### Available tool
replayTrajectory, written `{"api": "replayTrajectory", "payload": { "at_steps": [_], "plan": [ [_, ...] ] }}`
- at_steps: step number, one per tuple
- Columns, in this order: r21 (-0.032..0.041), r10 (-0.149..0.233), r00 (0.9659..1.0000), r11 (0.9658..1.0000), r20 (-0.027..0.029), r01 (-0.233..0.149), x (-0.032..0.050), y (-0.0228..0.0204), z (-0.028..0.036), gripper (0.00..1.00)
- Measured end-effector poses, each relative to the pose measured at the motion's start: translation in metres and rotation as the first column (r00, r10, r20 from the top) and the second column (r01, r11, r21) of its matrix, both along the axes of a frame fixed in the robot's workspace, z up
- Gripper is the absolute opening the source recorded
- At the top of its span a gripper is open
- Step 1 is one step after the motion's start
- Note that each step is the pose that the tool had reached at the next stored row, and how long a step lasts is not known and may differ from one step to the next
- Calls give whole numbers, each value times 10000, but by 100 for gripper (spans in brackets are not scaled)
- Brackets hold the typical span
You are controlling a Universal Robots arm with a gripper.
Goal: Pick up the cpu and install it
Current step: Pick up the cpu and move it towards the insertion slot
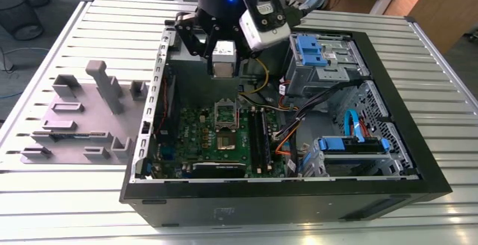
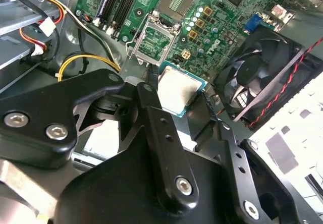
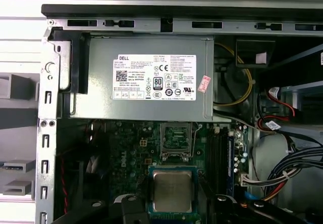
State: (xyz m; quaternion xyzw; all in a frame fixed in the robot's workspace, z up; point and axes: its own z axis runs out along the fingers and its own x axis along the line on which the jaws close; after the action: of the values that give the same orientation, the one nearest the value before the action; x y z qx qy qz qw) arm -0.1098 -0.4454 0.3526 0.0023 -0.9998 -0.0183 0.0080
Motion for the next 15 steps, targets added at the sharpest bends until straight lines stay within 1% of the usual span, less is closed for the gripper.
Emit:
{"api": "replayTrajectory", "payload": {
  "at_steps": [10, 15],
  "plan": [
    [36, 0, 10000, 10000, 0, 0, 0, -4, -176, 47],
    [37, -3, 10000, 10000, -1, 3, 0, -6, -221, 47]
  ]
}}
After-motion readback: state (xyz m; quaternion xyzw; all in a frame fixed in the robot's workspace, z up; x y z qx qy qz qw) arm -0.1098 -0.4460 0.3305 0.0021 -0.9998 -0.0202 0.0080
